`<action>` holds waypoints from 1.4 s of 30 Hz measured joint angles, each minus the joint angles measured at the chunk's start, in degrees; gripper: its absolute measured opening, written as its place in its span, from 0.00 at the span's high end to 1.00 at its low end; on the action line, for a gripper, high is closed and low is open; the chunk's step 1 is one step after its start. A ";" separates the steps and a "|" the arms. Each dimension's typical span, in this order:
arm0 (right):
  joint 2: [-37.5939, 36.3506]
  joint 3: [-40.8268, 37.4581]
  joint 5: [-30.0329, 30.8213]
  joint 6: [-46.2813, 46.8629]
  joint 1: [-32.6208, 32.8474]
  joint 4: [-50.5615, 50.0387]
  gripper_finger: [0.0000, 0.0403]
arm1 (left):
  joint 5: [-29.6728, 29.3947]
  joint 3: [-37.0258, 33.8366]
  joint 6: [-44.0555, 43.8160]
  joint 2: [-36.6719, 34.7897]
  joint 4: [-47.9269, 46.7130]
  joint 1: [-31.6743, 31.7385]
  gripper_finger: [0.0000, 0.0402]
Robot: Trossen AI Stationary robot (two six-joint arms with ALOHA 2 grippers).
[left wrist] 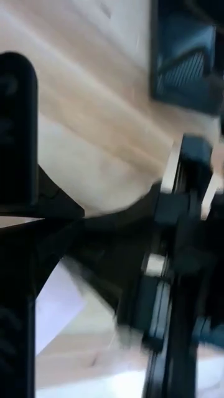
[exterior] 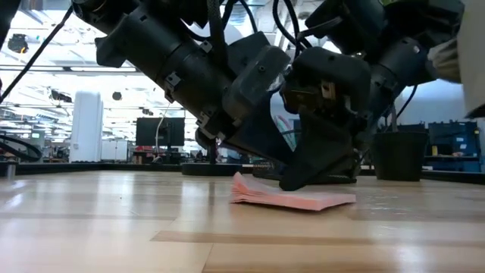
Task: Pick and place office supplies into organizer
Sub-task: Put the pink sticky note into the desk organizer
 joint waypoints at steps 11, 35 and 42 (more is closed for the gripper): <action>-6.22 -0.46 0.36 -7.29 0.88 -3.06 0.83 | -1.64 0.02 -9.06 -3.11 -7.37 -1.39 1.00; -6.21 -0.37 4.26 0.90 9.26 -6.93 0.47 | 8.14 0.04 -10.32 -3.54 -14.49 -2.73 0.76; -6.21 -0.33 10.69 4.41 13.41 -7.73 0.48 | 8.95 0.04 -10.39 -3.54 -14.57 -2.75 0.67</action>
